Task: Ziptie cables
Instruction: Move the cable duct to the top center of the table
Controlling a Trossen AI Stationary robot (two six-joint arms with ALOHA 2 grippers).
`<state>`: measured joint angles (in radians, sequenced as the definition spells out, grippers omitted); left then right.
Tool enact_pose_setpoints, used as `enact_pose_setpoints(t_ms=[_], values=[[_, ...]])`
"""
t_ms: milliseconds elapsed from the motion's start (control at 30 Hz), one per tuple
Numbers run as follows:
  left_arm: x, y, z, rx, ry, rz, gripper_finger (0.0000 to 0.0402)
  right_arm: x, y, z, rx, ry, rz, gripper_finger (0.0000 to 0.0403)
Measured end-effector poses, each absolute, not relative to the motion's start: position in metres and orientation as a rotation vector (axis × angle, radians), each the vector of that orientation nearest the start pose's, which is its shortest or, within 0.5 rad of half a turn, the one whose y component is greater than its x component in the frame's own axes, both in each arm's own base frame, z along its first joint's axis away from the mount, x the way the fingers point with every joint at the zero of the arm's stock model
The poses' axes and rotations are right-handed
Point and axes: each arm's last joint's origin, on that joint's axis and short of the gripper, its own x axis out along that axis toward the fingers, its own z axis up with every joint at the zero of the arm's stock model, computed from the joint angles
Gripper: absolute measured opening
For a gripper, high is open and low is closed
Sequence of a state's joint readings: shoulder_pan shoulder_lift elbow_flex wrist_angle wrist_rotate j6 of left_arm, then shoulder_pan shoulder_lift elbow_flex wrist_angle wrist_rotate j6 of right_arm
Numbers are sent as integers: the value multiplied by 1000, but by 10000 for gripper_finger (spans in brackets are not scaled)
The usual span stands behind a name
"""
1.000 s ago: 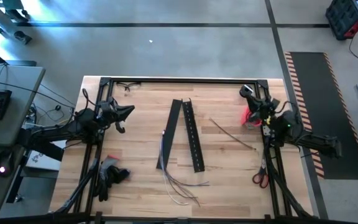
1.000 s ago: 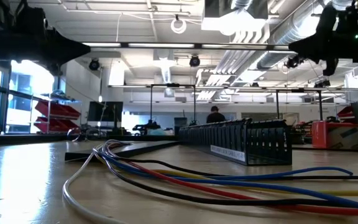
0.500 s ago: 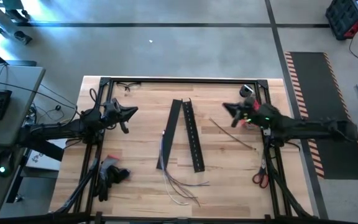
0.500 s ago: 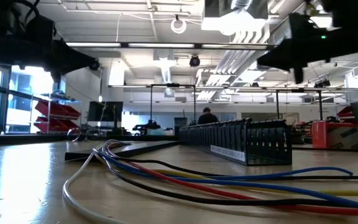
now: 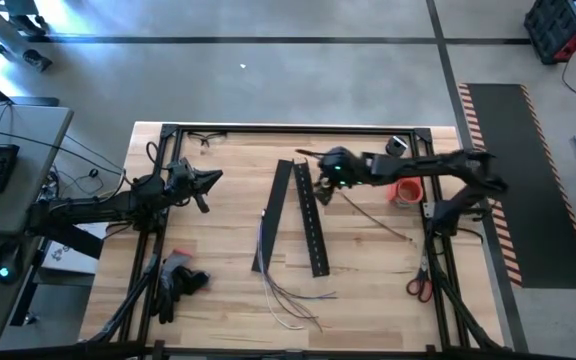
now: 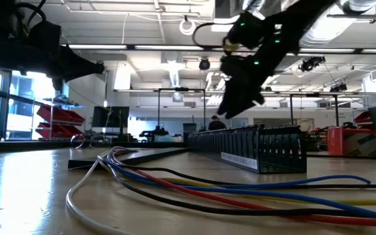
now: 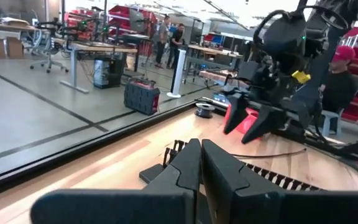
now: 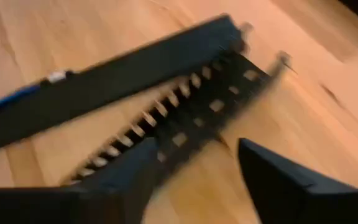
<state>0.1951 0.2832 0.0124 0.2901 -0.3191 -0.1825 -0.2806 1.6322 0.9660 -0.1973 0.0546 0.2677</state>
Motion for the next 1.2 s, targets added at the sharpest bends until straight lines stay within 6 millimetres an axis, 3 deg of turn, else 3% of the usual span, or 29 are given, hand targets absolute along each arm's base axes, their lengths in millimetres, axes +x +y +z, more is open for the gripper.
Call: enact_pose_setpoints(t_ms=[133,300,467,700,767,900,1200], values=[[110,31,171,-212,-73,510,0,341,-97,181,372,889,-464,293],[110,31,169,-229,-57,500,0,351,-102,164,353,1003,-533,284],[110,30,168,-244,-43,483,0,352,-105,153,383,1039,-510,217],[110,30,168,-265,-45,484,0,349,-111,149,342,1083,-484,42],[110,30,168,-265,-45,483,0,350,-111,150,305,1090,-443,12],[110,30,168,-264,-46,485,0,361,-114,167,195,1061,-375,4],[110,30,168,-271,-50,487,0,397,-138,255,-161,833,-288,1]])
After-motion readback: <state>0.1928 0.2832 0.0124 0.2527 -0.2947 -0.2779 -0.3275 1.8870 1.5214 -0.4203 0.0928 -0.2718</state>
